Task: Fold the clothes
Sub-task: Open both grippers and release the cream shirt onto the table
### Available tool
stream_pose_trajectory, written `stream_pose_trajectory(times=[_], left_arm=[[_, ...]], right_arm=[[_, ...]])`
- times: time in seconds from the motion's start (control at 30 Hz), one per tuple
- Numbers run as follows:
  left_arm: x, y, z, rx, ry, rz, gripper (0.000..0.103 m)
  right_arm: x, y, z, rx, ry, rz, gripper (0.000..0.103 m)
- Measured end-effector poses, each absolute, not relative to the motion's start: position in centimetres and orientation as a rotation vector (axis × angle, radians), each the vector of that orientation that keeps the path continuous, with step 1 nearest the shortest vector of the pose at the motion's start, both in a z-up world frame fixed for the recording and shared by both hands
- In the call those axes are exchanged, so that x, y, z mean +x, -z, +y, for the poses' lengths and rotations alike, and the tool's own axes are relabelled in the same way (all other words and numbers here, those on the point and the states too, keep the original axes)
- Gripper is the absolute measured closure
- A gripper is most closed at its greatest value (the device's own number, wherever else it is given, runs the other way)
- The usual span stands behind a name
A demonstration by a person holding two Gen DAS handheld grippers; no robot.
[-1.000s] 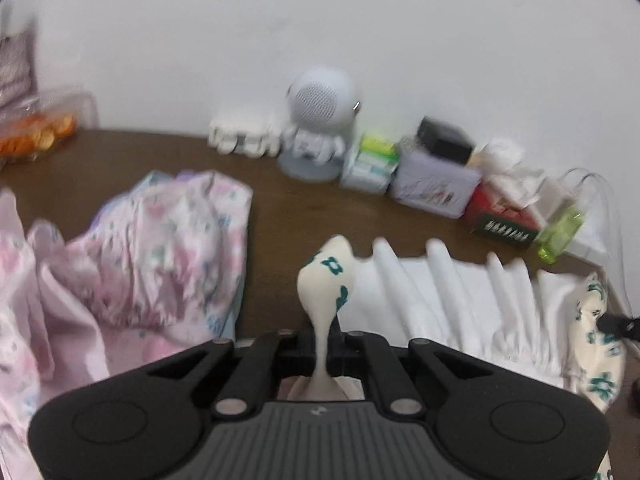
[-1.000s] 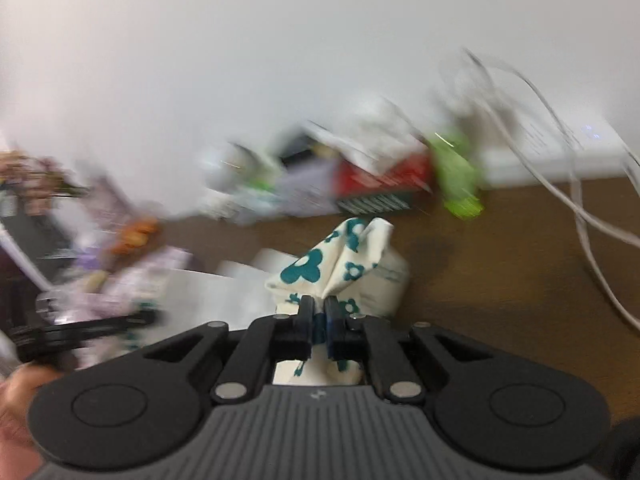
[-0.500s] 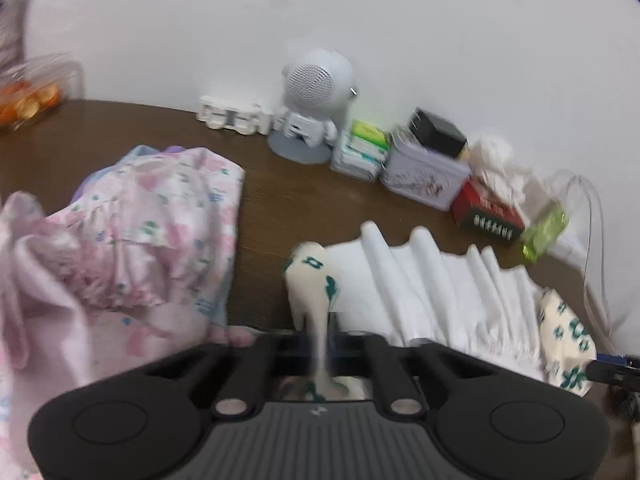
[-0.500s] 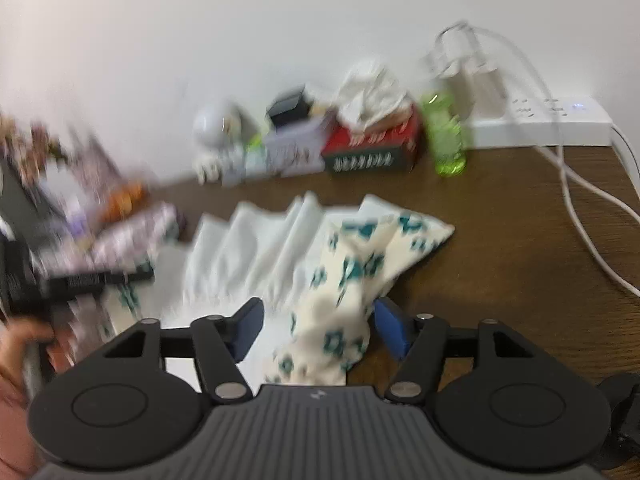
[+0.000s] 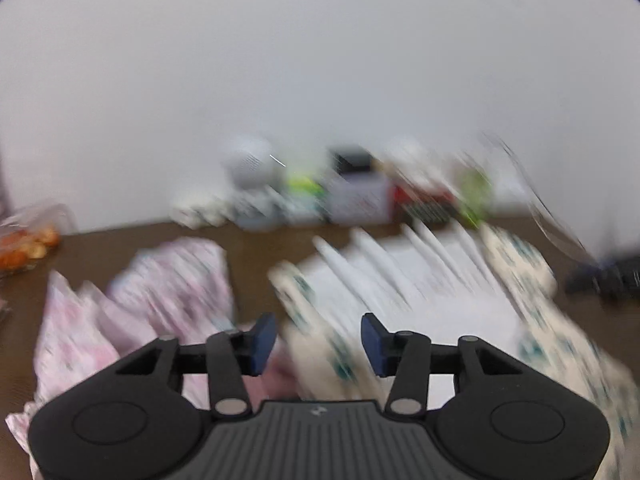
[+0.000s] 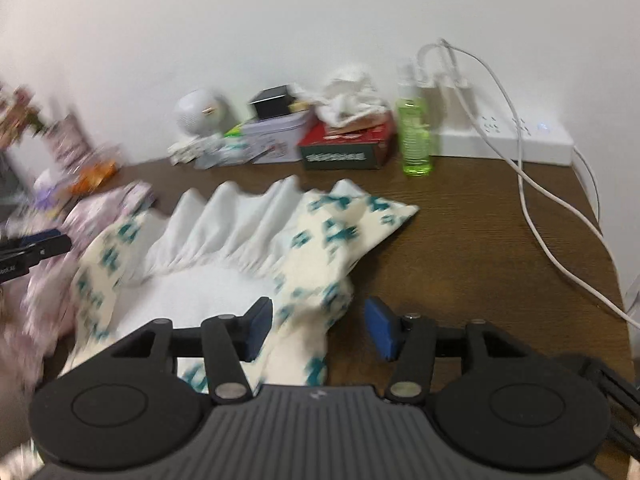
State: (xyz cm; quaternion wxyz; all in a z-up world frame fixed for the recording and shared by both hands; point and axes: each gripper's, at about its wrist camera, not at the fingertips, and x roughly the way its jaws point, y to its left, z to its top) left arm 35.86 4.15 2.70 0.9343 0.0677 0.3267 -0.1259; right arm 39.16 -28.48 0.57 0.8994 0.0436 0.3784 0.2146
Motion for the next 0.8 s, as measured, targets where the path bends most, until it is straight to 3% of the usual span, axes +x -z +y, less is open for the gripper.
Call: stream_pose_trajectory(times=[0.07,0.27,0.4,0.43,0.5,0.53,0.6,0.67,0.73,0.8], left_arm=[[34.6,-1.5,3.1,0.183,0.327,0.74,0.096],[33.4,1.8,0.8,0.267,0.328,0.787,0.096],[33.1,2.0,0.7,0.259,0.272,0.785,0.09],[33.2,1.8,1.0,0.24,0.267,0.789,0.086],[33.0,0.9,1.8,0.186,0.254,0.781,0.053],[32.2,0.1,2.4,0.156,0.257,0.766,0.045],[30.3,-1.3,3.7,0.096,0.275,0.735,0.019],[28.2,-2.4,4.8,0.033,0.288,0.717,0.014],[25.6,-3.0,5.8,-0.027,0.3,0.712,0.01],[22.8,-3.4,6.6,-0.06,0.296,0.705,0.007]], right_arm=[[36.1,-0.3,-27.5,0.029,-0.499,0.793,0.051],[30.5,2.1,-25.7,-0.135,-0.492,0.839,0.059],[28.6,2.7,-26.5,-0.131,-0.447,0.821,0.06],[28.2,2.6,-26.7,-0.126,-0.436,0.819,0.059],[27.1,2.2,-27.1,-0.102,-0.432,0.802,0.059],[26.2,1.8,-27.4,-0.086,-0.434,0.782,0.057],[23.8,0.7,-28.1,-0.061,-0.438,0.737,0.044],[21.4,-0.1,-28.9,-0.055,-0.413,0.709,0.021],[19.3,-0.9,-29.7,-0.04,-0.401,0.694,0.015],[17.2,-1.2,-30.4,-0.008,-0.391,0.681,0.001]])
